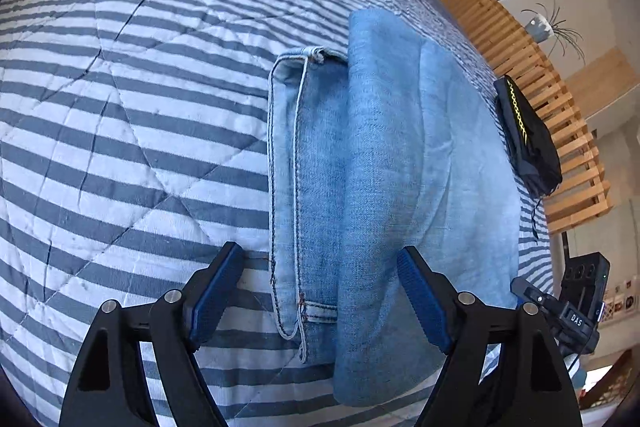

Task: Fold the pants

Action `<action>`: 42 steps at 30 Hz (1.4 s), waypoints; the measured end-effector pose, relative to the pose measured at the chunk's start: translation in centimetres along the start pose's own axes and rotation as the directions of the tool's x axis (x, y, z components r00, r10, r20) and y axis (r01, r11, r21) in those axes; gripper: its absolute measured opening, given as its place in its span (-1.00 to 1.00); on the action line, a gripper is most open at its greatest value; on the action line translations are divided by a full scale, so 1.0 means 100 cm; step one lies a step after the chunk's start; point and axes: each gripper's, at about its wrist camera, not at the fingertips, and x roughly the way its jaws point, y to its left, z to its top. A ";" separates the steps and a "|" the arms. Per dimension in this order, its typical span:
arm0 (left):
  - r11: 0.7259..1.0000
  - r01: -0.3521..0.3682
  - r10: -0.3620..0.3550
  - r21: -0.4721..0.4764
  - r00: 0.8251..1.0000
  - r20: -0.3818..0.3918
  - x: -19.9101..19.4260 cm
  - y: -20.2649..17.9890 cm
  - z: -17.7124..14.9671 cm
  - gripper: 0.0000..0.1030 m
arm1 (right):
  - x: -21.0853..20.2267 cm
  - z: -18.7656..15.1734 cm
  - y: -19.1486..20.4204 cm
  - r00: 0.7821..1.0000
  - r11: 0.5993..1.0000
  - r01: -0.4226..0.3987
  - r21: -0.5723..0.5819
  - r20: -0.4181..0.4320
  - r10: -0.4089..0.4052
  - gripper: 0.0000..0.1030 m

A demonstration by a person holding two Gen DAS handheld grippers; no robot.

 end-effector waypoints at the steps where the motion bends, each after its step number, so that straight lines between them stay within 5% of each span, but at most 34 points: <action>1: 1.000 0.009 -0.009 0.014 1.000 -0.005 0.002 -0.001 0.000 0.54 | 0.000 0.000 -0.001 1.000 1.000 -0.010 0.004 -0.012 0.010 -0.08; 3: 0.999 0.027 -0.026 0.024 1.000 -0.013 0.005 -0.004 -0.001 0.00 | -0.002 0.001 -0.001 0.999 1.000 -0.029 0.010 -0.035 0.030 -0.54; 4: 0.999 0.047 -0.047 0.021 0.999 -0.018 0.007 -0.005 -0.003 -0.13 | -0.003 0.002 0.000 0.999 0.999 -0.034 0.010 -0.040 0.034 -0.61; 9: 0.999 0.045 -0.045 0.015 0.999 0.010 0.002 -0.012 -0.011 -0.51 | -0.023 0.020 0.033 0.998 0.991 0.054 -0.120 -0.030 -0.058 -0.74; 14: 0.993 0.115 -0.115 -0.033 0.993 -0.005 -0.003 -0.029 -0.028 -0.60 | -0.050 0.065 0.048 0.980 0.944 0.191 -0.269 0.006 -0.197 -0.76; 19: 0.977 0.210 -0.212 -0.026 0.976 -0.059 0.028 -0.099 -0.070 -0.57 | -0.072 0.130 0.021 0.923 0.870 0.378 -0.318 0.055 -0.381 -0.76; 23: 0.973 0.222 -0.211 0.053 0.964 -0.162 0.050 -0.146 -0.087 -0.17 | -0.071 0.155 -0.009 0.895 0.864 0.440 -0.245 0.037 -0.445 -0.65; 25: 0.968 0.225 -0.201 0.112 0.960 -0.192 0.036 -0.149 -0.085 -0.14 | -0.087 0.147 -0.022 0.914 0.899 0.406 -0.167 0.082 -0.398 -0.59; 27: 0.961 0.244 -0.211 0.132 0.952 -0.219 0.014 -0.142 -0.081 -0.14 | -0.107 0.130 -0.035 0.932 0.936 0.347 -0.066 0.140 -0.335 -0.27; 30: 0.958 0.191 -0.156 0.213 0.973 -0.172 -0.028 -0.130 -0.066 -0.09 | -0.125 0.089 -0.050 0.950 0.971 0.229 0.072 0.201 -0.239 -0.17; 34: 0.939 0.087 -0.076 0.332 0.996 -0.046 -0.055 -0.141 -0.005 0.13 | -0.111 0.043 -0.057 0.966 0.972 0.141 0.188 0.188 -0.177 -0.10; 38: 0.927 0.140 -0.120 0.349 0.990 -0.077 -0.033 -0.157 0.070 0.41 | -0.079 0.030 -0.060 0.982 0.965 0.074 0.251 0.148 -0.113 -0.09; 42: 0.908 0.099 -0.043 0.407 0.989 -0.144 0.040 -0.188 0.110 0.50 | -0.051 0.032 -0.067 0.989 0.946 0.007 0.323 0.139 -0.054 -0.05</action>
